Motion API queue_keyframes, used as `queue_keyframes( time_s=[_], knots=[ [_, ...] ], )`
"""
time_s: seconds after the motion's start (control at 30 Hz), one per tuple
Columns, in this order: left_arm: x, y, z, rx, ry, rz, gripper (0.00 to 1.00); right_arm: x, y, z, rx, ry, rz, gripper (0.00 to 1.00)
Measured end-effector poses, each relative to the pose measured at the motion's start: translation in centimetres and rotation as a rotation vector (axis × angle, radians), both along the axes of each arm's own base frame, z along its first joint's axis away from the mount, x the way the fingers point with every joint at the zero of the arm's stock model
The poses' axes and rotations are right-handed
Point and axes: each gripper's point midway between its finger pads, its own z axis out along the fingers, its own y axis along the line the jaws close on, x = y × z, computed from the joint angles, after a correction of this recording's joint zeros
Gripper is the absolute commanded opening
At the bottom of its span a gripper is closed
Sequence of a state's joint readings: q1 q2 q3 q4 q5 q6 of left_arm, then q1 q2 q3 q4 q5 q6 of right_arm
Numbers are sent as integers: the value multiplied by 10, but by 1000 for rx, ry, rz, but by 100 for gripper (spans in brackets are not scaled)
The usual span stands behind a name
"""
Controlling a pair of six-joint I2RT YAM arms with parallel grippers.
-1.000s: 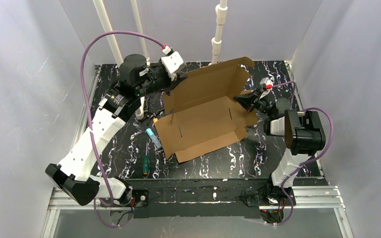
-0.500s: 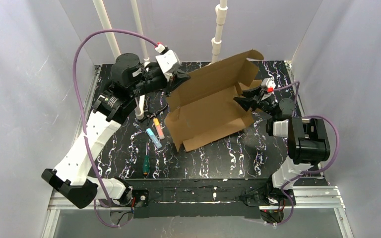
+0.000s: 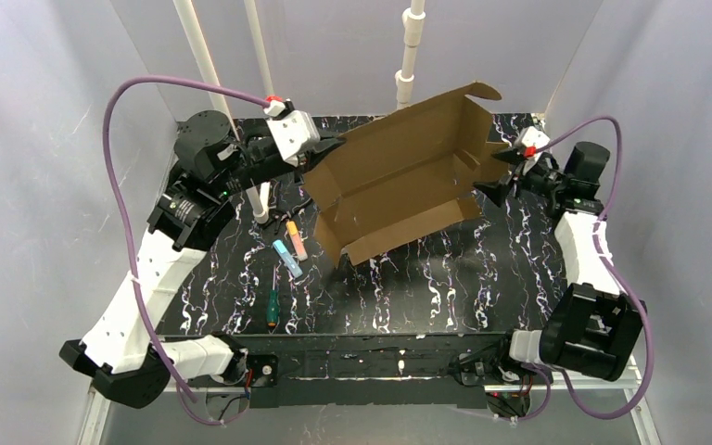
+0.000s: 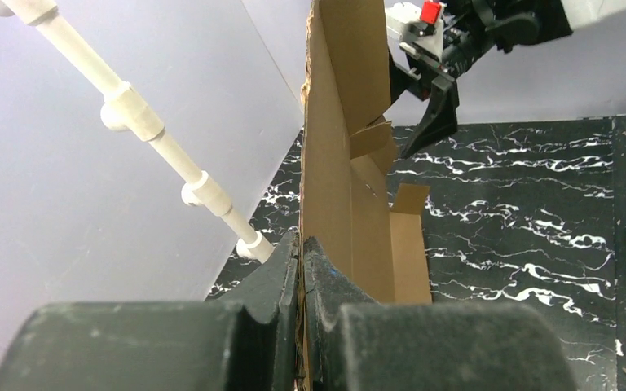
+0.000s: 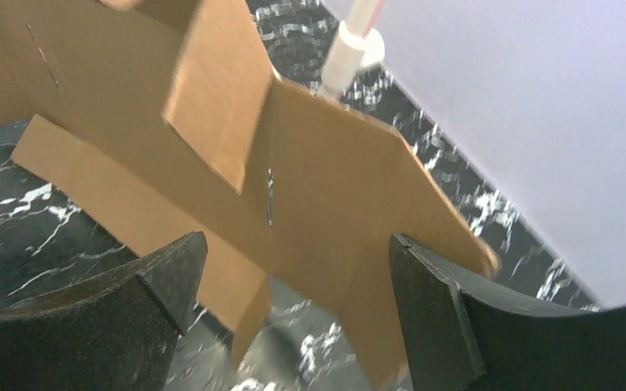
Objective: Fold the paper box
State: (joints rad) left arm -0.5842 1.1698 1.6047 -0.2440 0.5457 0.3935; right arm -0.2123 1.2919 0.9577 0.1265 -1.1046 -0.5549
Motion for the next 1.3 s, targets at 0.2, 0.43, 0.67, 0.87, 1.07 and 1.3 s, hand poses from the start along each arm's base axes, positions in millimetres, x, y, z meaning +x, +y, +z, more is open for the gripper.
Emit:
queue_keyframes(
  time_s=[0.2, 0.43, 0.67, 0.87, 1.07, 1.3],
  knots=[
    [17, -8, -20, 56, 9, 17, 0, -6, -30, -38, -7, 230, -44, 91],
    [26, -8, -36, 94, 23, 43, 0, -15, -29, -60, -38, 344, -11, 88],
    [26, -10, -38, 97, 25, 39, 0, 7, -33, -89, -31, 431, -61, 65],
    [26, -12, -44, 102, 43, 38, 0, 8, -10, -105, -52, 434, -48, 36],
    [25, -16, -53, 95, 83, 49, 0, -3, -9, -108, -19, 381, -161, 11],
    [27, -21, -57, 57, 132, 82, 0, -5, -1, -93, 8, 275, -233, 1]
  ],
)
